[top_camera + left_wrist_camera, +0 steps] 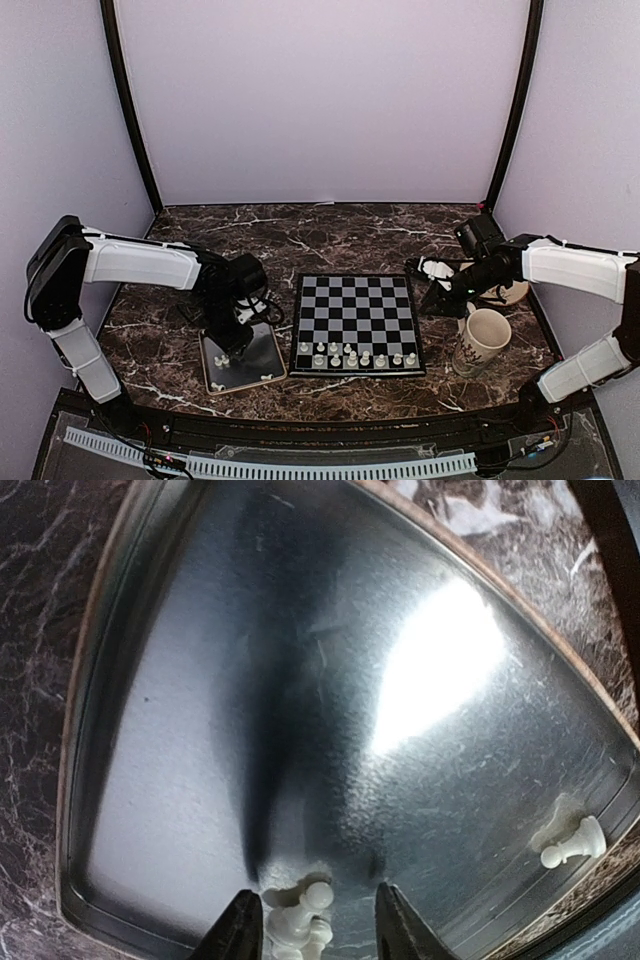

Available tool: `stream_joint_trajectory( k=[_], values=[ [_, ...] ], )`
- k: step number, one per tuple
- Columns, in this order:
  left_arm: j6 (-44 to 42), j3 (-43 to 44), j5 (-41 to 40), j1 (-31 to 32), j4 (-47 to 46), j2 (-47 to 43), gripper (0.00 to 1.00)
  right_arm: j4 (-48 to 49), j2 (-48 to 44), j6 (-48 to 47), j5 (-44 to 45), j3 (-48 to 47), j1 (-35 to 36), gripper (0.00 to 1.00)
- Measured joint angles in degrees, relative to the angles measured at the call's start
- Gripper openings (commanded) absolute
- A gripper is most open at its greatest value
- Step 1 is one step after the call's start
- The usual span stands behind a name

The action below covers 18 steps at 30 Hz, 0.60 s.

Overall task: Set up the chess pieces on the board
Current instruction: Pick up the pawn from the storage box.

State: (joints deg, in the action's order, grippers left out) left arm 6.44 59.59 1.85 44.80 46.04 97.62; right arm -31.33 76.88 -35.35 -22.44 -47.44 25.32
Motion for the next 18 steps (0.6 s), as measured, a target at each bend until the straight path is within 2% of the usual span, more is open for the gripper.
stream_joint_trajectory(
  k=[6,18],
  values=[
    [1.2,0.0,-2.6,1.5,1.8,1.0,0.3,0.0,0.2,0.0,0.0,0.0,0.0,0.24],
    [3.7,0.4,-4.8,2.1,3.8,2.1,0.28,0.0,0.2,0.0,0.0,0.0,0.0,0.24]
  ],
)
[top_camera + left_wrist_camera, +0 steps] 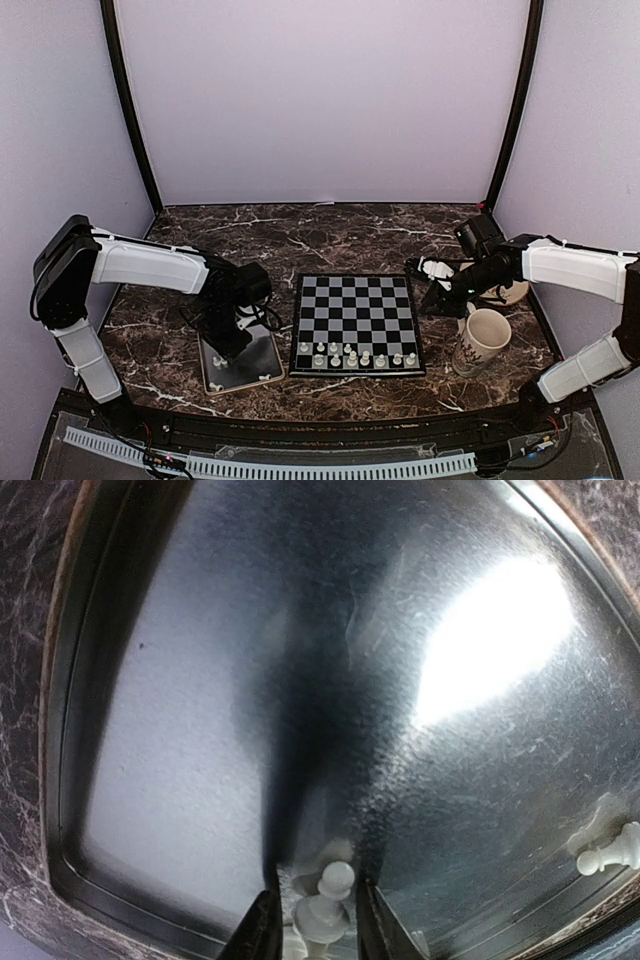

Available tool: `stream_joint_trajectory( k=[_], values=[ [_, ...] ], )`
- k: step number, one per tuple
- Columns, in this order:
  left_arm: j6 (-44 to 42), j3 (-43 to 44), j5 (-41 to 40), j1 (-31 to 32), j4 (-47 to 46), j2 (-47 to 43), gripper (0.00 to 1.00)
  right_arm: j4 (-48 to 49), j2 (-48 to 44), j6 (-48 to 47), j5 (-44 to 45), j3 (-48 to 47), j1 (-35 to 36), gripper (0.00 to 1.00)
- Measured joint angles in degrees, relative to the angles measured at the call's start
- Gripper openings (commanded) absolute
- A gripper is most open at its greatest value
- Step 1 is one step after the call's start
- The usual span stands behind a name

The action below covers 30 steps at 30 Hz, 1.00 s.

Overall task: Set up the chess pieces on the board
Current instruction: Pick up the pawn from the storage box, then pass from the left arm to the right

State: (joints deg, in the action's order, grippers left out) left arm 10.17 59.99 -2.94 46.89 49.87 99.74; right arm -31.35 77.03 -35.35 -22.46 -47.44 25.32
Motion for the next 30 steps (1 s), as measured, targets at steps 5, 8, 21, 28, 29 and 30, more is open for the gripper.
stream_joint_trajectory(
  k=[5,8,21,28,29,30],
  values=[
    [0.3,0.6,-0.2,0.3,0.6,0.6,0.22,0.0,0.0,0.0,0.0,0.0,0.0,0.23],
    [0.4,0.8,-0.1,0.7,0.8,0.7,0.17,0.0,0.0,0.0,0.0,0.0,0.0,0.24],
    [-0.7,5.3,-0.3,1.0,2.1,0.9,0.06,-2.0,0.0,1.0,-2.0,-1.9,-0.2,0.24],
    [-2.4,8.5,2.8,3.9,-4.5,-3.7,0.06,-8.7,2.6,4.9,-9.0,-16.6,-0.3,0.29],
    [-2.5,8.7,3.4,4.6,-6.8,-4.4,0.06,-9.5,3.8,5.8,-10.5,-19.4,-0.3,0.31],
    [-2.5,8.7,4.0,5.3,-9.4,-5.1,0.06,-9.9,5.1,6.8,-12.2,-21.8,-0.3,0.32]
  ],
)
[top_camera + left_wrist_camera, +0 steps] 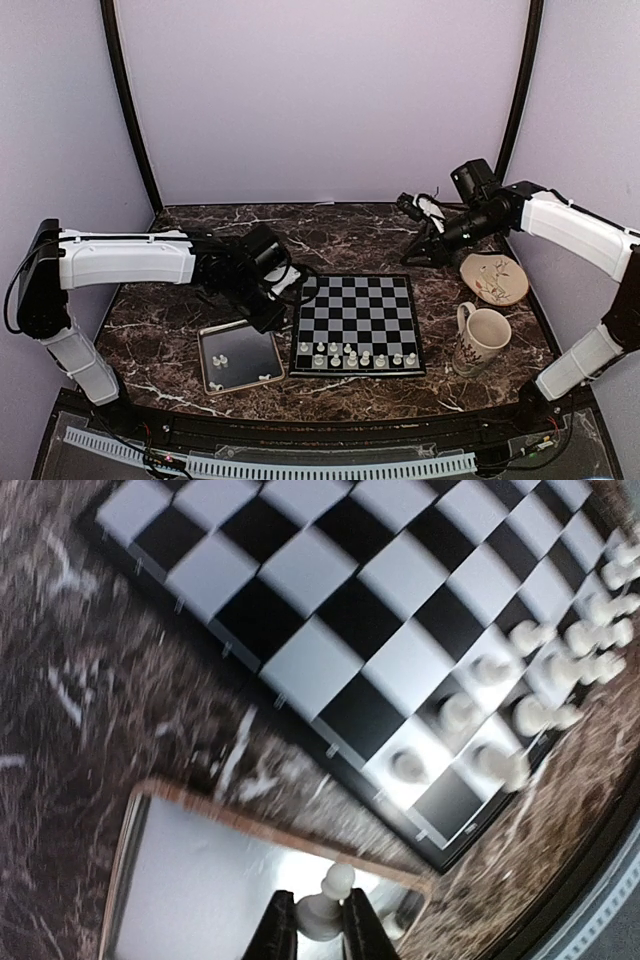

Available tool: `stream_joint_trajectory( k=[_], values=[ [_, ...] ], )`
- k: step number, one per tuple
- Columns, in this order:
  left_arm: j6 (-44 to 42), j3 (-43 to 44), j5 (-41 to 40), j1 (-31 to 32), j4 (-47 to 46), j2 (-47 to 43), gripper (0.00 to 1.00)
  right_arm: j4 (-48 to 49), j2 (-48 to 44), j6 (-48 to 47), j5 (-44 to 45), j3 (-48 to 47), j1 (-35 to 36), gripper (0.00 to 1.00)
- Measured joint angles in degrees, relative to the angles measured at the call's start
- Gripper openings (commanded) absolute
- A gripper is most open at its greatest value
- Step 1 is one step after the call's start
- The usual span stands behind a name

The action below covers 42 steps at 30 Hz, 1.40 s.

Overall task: Set up the chess pieces on the board
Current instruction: Pass from the left arm to the right

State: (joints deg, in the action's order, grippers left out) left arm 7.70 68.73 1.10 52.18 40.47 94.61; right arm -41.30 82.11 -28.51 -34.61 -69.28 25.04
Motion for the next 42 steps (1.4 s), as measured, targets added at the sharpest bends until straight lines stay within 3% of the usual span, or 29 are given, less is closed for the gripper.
stream_joint_trajectory(
  k=[7,15,27,42],
  values=[
    [0.9,-0.9,6.0,2.9,-23.1,-1.8,0.08,-5.4,9.7,5.4,-10.9,-10.4,0.7,0.35],
    [2.8,-0.6,9.2,3.9,-38.0,0.5,0.09,-11.7,19.2,8.3,-15.6,-18.8,5.0,0.34],
    [3.5,0.7,10.6,4.0,-41.3,2.7,0.1,-13.0,21.4,11.0,-18.3,-21.4,10.8,0.3],
    [3.5,0.7,10.8,4.3,-41.2,2.7,0.11,-12.7,23.1,12.1,-18.1,-21.4,11.3,0.25]
  ],
)
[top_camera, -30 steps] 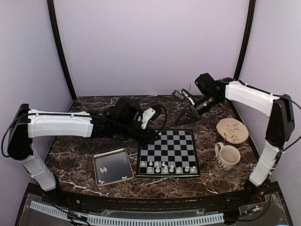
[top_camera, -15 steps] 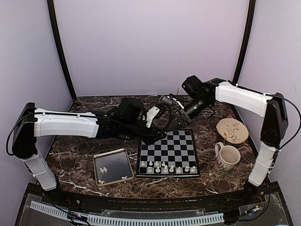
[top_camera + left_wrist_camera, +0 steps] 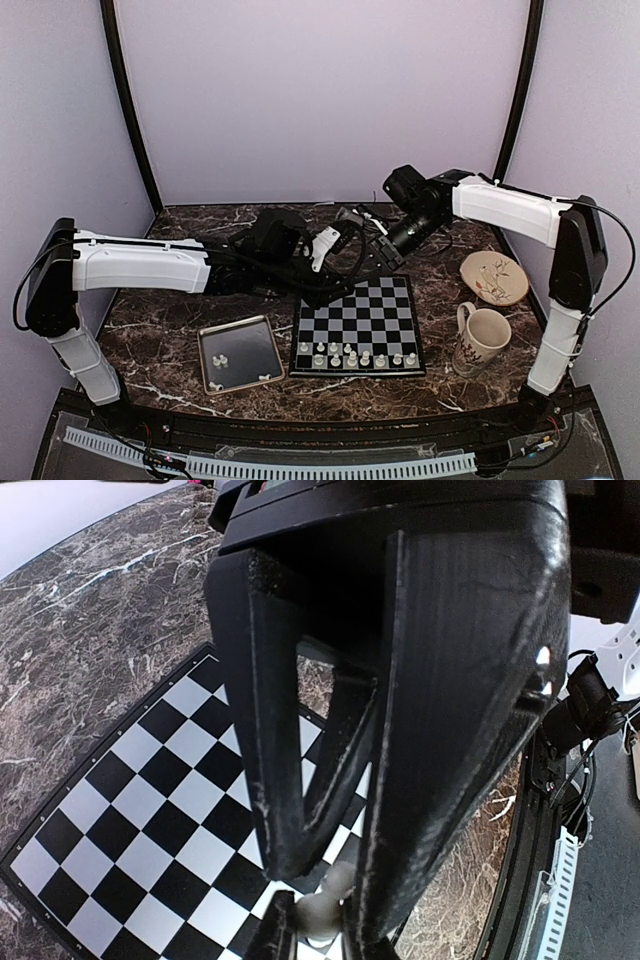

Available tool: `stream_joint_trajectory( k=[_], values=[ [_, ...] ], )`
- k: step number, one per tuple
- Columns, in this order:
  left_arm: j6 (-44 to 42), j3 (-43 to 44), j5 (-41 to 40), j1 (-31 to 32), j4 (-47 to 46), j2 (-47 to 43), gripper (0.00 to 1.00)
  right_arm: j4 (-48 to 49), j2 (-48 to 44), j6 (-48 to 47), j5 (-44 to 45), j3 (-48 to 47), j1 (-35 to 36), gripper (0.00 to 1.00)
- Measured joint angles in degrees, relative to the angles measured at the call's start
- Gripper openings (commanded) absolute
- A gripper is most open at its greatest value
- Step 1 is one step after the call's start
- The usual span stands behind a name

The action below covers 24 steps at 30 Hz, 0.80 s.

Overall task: Set up the chess pieces on the board
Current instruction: Pass from the left arm to the right

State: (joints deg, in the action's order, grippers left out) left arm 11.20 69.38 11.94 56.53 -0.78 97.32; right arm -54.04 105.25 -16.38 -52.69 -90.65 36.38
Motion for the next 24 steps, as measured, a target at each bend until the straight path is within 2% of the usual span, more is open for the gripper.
stream_joint_trajectory(
  k=[12,18,24],
  values=[
    [0.0,0.0,-0.4,0.0,0.0,0.0,0.11,0.3,0.0,0.6,0.1,0.1,0.0,0.15],
    [0.0,0.0,-0.4,0.0,0.0,0.0,0.11,0.8,0.0,0.7,0.4,0.5,0.0,0.14],
    [0.0,0.0,-0.5,0.0,0.2,0.0,0.11,1.3,0.0,0.9,0.6,0.9,0.0,0.06]
  ],
)
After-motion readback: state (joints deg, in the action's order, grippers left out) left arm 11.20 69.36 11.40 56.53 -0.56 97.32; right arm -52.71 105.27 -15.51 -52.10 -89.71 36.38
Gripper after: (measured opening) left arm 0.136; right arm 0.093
